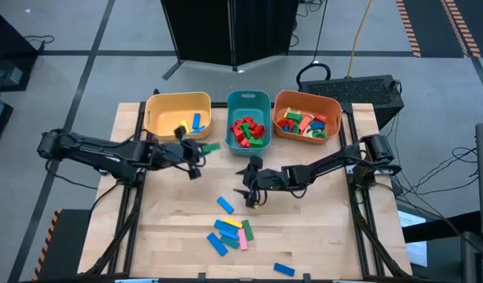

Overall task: Sort blocks by size
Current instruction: Put the green rectangle block into the yellow bin

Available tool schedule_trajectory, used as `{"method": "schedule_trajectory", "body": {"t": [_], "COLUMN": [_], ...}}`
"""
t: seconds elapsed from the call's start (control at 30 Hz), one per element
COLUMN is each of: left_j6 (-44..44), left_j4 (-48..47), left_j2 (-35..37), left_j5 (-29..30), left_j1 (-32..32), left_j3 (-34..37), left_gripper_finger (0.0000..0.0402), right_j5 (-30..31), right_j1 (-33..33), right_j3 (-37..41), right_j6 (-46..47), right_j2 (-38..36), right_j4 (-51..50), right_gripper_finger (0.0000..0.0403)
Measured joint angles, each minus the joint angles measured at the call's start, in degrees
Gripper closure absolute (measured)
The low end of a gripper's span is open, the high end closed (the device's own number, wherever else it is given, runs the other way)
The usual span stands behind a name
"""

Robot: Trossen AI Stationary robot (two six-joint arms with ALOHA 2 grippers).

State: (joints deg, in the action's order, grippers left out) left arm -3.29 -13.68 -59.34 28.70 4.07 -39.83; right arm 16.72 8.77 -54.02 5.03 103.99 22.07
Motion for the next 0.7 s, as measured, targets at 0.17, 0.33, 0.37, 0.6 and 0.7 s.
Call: {"method": "schedule_trajectory", "body": {"t": [0.17, 0.33, 0.37, 0.6, 0.7], "left_j6": [0.4, 3.14, 3.84, 9.07, 11.62], "left_j4": [-4.93, -9.48, -11.1, -14.23, -14.4], "left_j2": [5.94, 9.5, 9.96, 9.85, 9.82], "left_j5": [3.5, 4.36, 4.69, 6.08, 6.86], "left_j1": [-2.18, -6.16, -7.14, -13.07, -15.55], "left_j3": [0.0, 0.0, 0.01, 0.15, 1.8], "left_gripper_finger": [0.0317, 0.0316, 0.0316, 0.0315, 0.0315], "right_j5": [-3.77, -4.02, -4.83, -4.98, -5.0], "right_j1": [0.58, 1.7, 1.94, 3.51, 3.71], "right_j3": [0.02, -0.65, -1.52, -7.38, -11.1], "right_j6": [2.0, 2.07, 2.06, 2.05, 3.78], "right_j2": [1.47, 3.64, 4.63, 10.44, 13.14], "right_j4": [2.77, 3.53, 4.2, 1.04, -0.55], "right_gripper_finger": [0.0128, 0.0128, 0.0128, 0.0128, 0.0128]}}
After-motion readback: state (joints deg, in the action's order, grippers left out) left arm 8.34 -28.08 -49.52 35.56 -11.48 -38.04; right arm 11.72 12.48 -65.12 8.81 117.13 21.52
